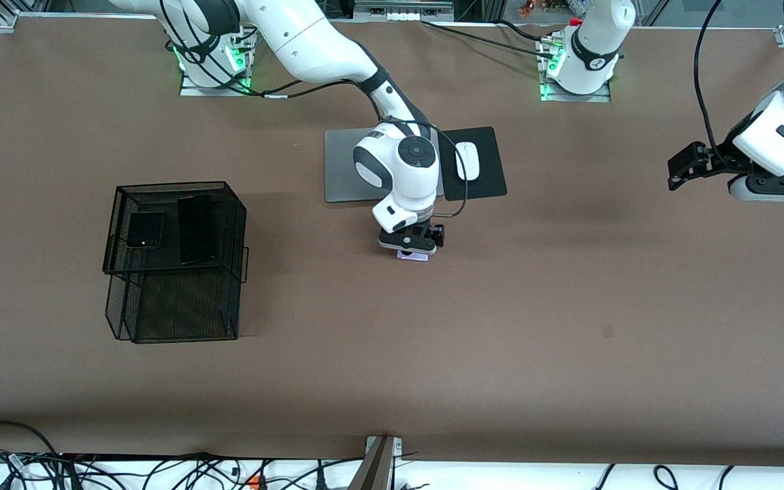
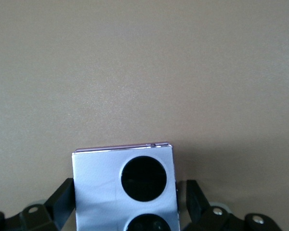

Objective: Place phones with both arms
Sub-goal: 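Carry the lavender phone with the right gripper over the organizer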

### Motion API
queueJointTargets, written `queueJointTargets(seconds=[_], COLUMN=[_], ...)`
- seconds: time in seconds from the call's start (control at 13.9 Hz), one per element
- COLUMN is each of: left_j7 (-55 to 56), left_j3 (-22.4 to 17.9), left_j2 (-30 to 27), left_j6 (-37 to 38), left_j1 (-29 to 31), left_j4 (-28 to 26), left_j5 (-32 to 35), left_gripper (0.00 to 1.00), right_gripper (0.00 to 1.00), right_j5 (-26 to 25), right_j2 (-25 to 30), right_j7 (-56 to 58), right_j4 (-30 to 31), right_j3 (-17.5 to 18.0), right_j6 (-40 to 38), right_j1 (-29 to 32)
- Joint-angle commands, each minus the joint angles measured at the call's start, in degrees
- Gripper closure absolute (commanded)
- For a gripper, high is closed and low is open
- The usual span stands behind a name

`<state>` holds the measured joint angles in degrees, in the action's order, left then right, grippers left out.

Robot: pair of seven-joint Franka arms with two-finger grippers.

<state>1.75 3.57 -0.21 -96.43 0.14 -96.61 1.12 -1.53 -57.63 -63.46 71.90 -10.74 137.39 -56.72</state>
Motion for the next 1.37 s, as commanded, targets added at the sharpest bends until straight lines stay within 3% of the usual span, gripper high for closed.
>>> queueJointTargets(seconds=[0.0, 0.07, 0.14, 0.22, 0.5, 0.87, 1.01, 1.3], left_j7=[0.1, 0.1, 0.1, 0.18, 0.1, 0.18, 0.1, 0.1], left_j3=[-0.4, -0.41, -0.32, 0.12, -0.4, -0.58, -0.58, -0.49], left_j2=[0.47, 0.47, 0.56, 0.73, 1.26, 1.79, 1.79, 1.96], left_j6=[0.98, 0.98, 0.98, 1.07, 1.07, 1.15, 1.15, 1.15], left_j1=[0.39, 0.3, 0.3, 0.21, 0.48, 0.48, 0.56, 1.09], left_j4=[1.25, 1.25, 1.6, 1.95, 2.57, 3.45, 3.45, 3.45], left_j5=[-0.59, -0.59, -0.5, -0.5, -0.59, -0.59, -0.59, -0.59], left_gripper=[0.0, 0.0, 0.0, 0.0, 0.0, 0.0, 0.0, 0.0], right_gripper=[0.39, 0.73, 0.93, 1.0, 1.0, 1.0, 1.0, 1.0], right_j5=[-0.84, -0.84, -0.84, -0.84, -0.49, 2.13, 5.47, 6.28], right_j2=[-1.08, -1.08, -0.99, -0.91, 0.84, 7.34, 11.81, 20.35], right_j7=[0.44, 0.53, 0.7, 0.7, 1.23, 4.21, 8.41, 21.93], right_j4=[-1.5, -1.67, -1.68, -1.68, -2.03, -10.63, -10.9, -9.94], right_j3=[0.11, 0.11, 0.11, 0.11, 0.02, 0.02, -0.07, 0.11], right_j6=[0.08, 0.08, 0.08, -0.1, -2.89, -22.39, -26.97, -40.4], right_j1=[0.12, 0.12, 0.12, 0.12, 0.39, 1.44, 3.01, 10.65])
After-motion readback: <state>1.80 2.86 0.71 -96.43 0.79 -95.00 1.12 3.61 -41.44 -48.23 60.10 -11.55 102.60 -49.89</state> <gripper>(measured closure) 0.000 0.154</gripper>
